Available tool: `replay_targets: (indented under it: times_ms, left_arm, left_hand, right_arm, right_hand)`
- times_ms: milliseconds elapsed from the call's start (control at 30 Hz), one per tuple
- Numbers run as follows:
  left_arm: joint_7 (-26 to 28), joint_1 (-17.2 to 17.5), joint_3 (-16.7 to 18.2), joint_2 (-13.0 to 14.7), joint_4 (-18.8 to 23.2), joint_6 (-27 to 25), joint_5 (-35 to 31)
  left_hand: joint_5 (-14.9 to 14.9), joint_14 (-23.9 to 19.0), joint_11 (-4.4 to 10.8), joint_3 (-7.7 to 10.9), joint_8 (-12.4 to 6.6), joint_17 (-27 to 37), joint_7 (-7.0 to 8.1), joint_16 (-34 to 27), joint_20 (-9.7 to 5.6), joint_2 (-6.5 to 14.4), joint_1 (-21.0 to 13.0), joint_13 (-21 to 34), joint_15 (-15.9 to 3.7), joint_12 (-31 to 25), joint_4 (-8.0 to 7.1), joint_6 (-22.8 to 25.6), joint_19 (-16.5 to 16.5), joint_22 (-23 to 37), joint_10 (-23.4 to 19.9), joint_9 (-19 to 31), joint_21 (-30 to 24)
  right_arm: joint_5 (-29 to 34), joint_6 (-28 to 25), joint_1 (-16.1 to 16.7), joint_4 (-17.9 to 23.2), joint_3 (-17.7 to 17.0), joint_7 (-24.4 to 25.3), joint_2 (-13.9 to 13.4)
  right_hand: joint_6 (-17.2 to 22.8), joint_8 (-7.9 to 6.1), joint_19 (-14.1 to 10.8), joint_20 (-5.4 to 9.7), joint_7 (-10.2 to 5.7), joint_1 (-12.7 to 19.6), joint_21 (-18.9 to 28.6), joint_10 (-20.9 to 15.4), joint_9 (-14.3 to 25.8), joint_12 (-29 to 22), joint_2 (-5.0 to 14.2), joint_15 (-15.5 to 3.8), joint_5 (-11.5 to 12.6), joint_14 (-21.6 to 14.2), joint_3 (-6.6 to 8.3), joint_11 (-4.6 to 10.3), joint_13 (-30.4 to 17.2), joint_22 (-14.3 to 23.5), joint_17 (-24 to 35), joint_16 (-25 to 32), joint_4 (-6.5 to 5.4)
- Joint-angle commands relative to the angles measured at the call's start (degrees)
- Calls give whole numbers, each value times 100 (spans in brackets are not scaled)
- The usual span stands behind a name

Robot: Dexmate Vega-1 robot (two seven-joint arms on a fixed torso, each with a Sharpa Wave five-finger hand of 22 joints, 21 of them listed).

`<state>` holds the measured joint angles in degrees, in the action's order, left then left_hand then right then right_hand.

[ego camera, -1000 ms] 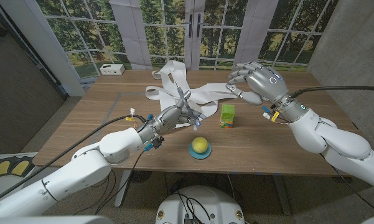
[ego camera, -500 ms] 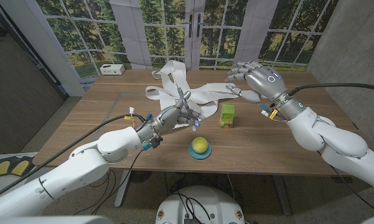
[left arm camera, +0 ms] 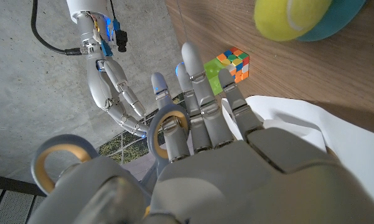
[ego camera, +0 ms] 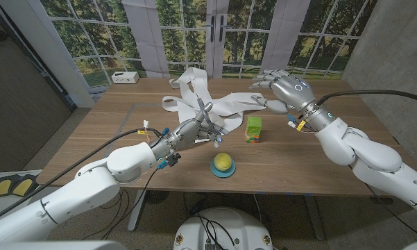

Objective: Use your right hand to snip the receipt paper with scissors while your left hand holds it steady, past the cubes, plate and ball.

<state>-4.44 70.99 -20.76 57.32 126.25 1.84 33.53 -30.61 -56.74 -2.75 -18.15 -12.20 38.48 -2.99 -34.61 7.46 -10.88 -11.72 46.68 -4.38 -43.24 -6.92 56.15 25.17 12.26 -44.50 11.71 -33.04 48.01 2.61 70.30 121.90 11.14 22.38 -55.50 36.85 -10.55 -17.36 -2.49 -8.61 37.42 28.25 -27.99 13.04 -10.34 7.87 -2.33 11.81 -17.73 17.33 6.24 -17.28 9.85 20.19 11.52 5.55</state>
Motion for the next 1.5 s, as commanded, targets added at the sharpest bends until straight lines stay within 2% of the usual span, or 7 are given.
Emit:
replay_targets:
  times_ms: [33,400,800,1067,1233,1367,1500]
  left_arm:
    - [-19,6,-5,19,78,9,-22]
    - [-97,0,-6,64,111,3,7]
    - [-220,-35,-15,130,145,-32,58]
    - [-301,-59,-40,132,120,22,68]
    - [-312,-53,-23,184,157,-18,91]
    - [-273,-82,-21,202,207,-97,76]
    - [-276,-116,-75,168,250,-148,86]
  left_hand:
    - [-48,-67,119,-237,-6,-37,-909,-16,-47,17,30,-27,-1,-5,276,-402,110,13,-218,-5,-4]
    - [-67,-55,93,-235,2,-57,-913,-6,-67,21,28,-40,-24,-1,297,-401,119,12,-231,-11,7]
    - [-85,-61,93,-232,2,-71,-913,-9,-78,28,26,-43,-25,5,315,-384,123,12,-227,-16,20]
    - [-96,-60,112,-230,7,-64,-914,-17,-80,33,25,-47,-19,8,327,-385,125,12,-232,-18,29]
    - [-103,-76,122,-228,8,-85,-913,-14,-82,37,25,-44,-16,6,335,-380,122,13,-234,-19,37]
    - [-110,-74,121,-225,11,-82,-913,-18,-83,41,23,-45,-18,8,342,-378,127,13,-229,-20,41]
    - [-116,-82,114,-224,11,-79,-912,-26,-85,44,20,-35,-16,2,349,-371,129,14,-230,-21,46]
  right_arm:
    - [-4,-193,-311,-61,286,-365,-128]
    - [35,-343,-648,-97,611,-809,-201]
    - [59,-391,-1052,-138,965,-1280,-217]
    - [154,-315,-1207,-189,1162,-1326,-208]
    - [104,-173,-1284,-249,1263,-1339,-199]
    - [122,-148,-1294,-250,1303,-1343,-201]
    - [99,-131,-1300,-232,1306,-1414,-238]
  right_hand:
    - [-291,41,82,-41,-14,26,-106,218,4,-5,-28,-661,28,155,-30,-15,6,5,-10,37,75]
    - [-1086,73,225,-127,-55,83,-326,537,-25,-33,-89,-577,32,497,-75,3,54,5,-104,3,212]
    - [-2059,87,352,-189,-88,79,-564,1032,-73,-11,-75,-441,31,835,-123,-7,118,5,-199,2,241]
    - [-2093,50,377,-186,-115,117,-605,1036,-82,-36,-78,-457,37,870,-114,27,129,4,-222,3,270]
    - [-1964,-53,474,-169,-282,280,-710,1047,-101,-69,-74,-564,50,973,-61,72,154,4,-285,-9,358]
    - [-1606,-174,533,-140,-405,449,-839,1031,-127,-108,-53,-609,42,1079,-14,337,197,6,-360,12,390]
    - [-1660,-124,585,-128,-409,564,-924,1165,-142,-74,-30,-600,35,1182,20,198,222,7,-409,5,398]
